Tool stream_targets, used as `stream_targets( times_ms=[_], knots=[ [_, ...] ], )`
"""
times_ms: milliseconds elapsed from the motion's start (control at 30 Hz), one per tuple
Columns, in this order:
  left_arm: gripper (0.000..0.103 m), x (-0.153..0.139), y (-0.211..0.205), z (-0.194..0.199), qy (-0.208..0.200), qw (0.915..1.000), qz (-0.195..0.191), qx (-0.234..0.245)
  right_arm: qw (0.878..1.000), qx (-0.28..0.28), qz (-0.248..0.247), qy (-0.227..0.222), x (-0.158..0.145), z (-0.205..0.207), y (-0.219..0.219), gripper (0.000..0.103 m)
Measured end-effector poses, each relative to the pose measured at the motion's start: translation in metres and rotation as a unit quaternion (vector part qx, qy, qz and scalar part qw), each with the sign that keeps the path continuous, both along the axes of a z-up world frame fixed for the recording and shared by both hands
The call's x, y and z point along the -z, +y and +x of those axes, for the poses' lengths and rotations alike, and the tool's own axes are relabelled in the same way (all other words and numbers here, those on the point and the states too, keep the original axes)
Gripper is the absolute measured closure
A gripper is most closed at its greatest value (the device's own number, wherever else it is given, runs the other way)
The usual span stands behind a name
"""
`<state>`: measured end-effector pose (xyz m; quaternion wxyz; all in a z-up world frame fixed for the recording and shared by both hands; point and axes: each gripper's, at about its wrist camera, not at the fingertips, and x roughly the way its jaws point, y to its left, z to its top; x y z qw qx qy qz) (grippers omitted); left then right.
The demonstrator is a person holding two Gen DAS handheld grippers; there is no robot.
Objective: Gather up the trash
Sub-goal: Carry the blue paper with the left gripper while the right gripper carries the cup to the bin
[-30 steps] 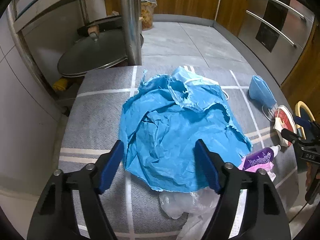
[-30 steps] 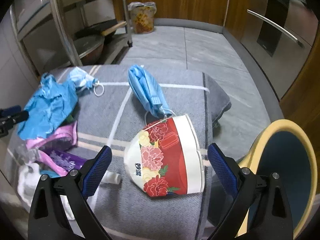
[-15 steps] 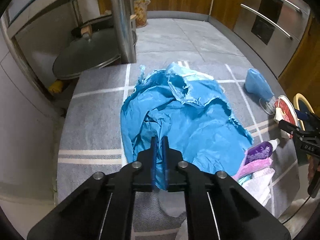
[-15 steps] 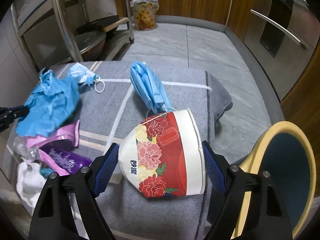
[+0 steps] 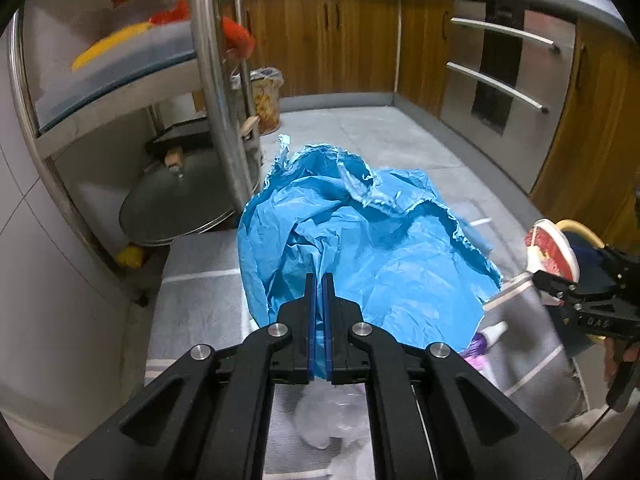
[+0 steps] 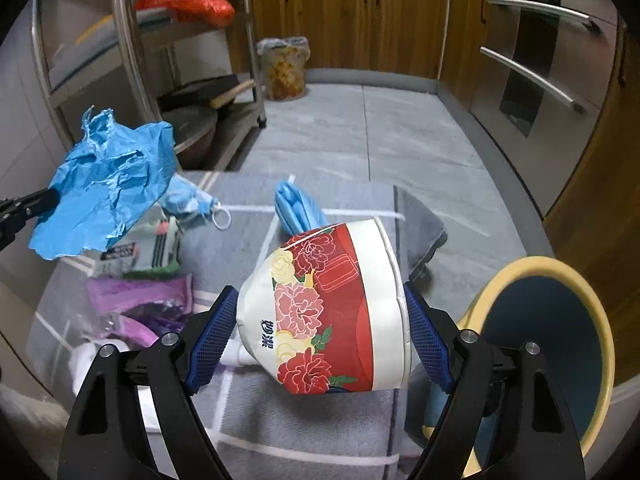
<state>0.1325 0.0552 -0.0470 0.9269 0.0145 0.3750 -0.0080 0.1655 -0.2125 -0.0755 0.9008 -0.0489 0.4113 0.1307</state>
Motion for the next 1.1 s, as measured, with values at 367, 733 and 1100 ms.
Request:
stream_targets(
  times_ms=[367,733,1100],
  knots=[
    [0.1,-0.035,-0.044,-0.01,-0.045,0.9976,0.001,0.052,0.999,0.027,0.006,-0.032,-0.032,-0.024,-0.024,0.022],
    [0.1,-0.048,-0.109,-0.005,-0.06,0.9918,0.009,0.113,0.992,0.111,0.04,-0.047,-0.049,-0.039,-0.099,0.022],
    [0.1,-0.041,-0.179,0.009,-0.043,0.9855,0.012,0.163,0.979,0.189,0.063,-0.032,-0.047,-0.044,-0.17,0.022]
  ],
)
